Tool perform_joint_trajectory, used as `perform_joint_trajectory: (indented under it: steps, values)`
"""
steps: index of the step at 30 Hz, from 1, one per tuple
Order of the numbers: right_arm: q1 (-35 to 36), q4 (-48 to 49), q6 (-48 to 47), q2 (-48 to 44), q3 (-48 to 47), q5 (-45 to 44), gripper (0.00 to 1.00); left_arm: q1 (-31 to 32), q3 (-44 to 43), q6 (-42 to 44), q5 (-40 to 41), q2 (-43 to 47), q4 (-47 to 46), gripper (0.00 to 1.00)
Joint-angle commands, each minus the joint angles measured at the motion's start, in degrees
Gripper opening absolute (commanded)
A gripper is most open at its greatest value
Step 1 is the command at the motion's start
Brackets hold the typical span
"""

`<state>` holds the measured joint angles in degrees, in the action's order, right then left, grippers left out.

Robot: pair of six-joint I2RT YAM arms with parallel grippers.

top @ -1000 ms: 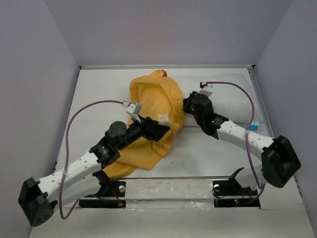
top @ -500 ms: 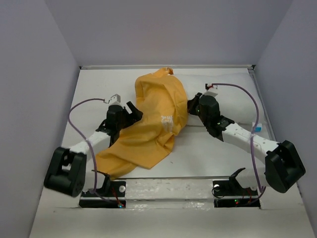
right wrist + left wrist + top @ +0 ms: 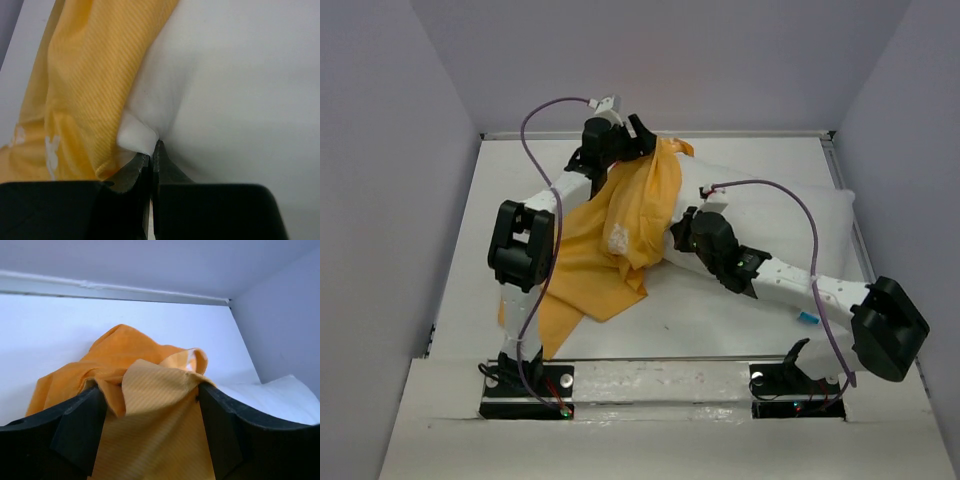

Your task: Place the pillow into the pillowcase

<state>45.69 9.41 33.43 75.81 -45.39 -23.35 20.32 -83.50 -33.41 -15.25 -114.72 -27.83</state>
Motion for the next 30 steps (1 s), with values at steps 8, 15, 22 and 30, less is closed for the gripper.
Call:
perform_joint_trajectory:
  steps: [8, 15, 22, 30]
  values:
    - [4.7, -1.1, -1.5, 3.9, -12.9, 1.6, 0.00, 7.9, -5.7, 18.5, 1.7, 17.9, 13.5, 0.99]
    - [4.7, -0.7, 0.6, 1.0, -9.5, 3.6, 0.00, 11.0, 18.1, 17.6, 14.6, 41.9, 19.3, 0.99]
    - [4.7, -0.7, 0.8, -3.0, -5.6, 2.8, 0.00, 20.5, 27.7, 17.3, 14.6, 46.3, 24.0, 0.92]
    - [4.7, -0.7, 2.3, -3.8, -3.2, 4.9, 0.00, 21.1, 24.3, 19.3, 18.5, 41.5, 22.1, 0.78]
